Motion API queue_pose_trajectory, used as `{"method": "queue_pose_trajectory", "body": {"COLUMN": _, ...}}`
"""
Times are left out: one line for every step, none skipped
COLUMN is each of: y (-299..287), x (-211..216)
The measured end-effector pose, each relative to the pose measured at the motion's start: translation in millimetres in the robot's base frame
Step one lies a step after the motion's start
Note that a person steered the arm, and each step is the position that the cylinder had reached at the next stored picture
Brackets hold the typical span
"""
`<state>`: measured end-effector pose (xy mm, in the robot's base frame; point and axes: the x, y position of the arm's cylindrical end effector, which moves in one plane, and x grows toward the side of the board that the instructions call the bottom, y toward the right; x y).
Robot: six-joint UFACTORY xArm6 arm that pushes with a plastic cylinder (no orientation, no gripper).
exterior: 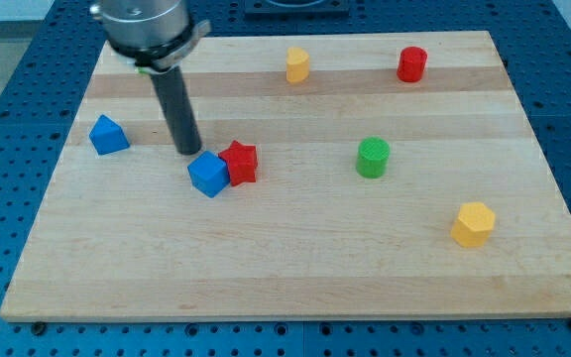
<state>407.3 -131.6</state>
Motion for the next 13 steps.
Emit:
{"method": "queue_pose_trajectory", "body": {"y": -1, "x": -19}}
{"method": "queue_pose_trajectory", "body": {"y": -19, "x": -32}}
{"method": "queue_pose_trajectory", "body": {"y": -39, "x": -43}}
{"method": "queue_pose_trajectory", "body": {"y": -55, "x": -51}}
{"method": "queue_pose_trajectory", "body": {"y": -64, "x": -51}}
{"method": "queue_pose_trajectory", "body": {"y": -64, "x": -51}}
{"method": "queue_pose_trajectory", "body": {"y": -64, "x": -51}}
{"method": "queue_pose_trajectory", "body": {"y": -64, "x": -51}}
{"method": "queue_pose_trajectory", "body": {"y": -64, "x": -51}}
{"method": "queue_pose_trajectory", "body": {"y": -39, "x": -51}}
{"method": "queue_pose_trajectory", "body": {"y": 16, "x": -45}}
{"method": "queue_pose_trajectory", "body": {"y": -12, "x": 0}}
{"method": "queue_pose_trajectory", "body": {"y": 40, "x": 44}}
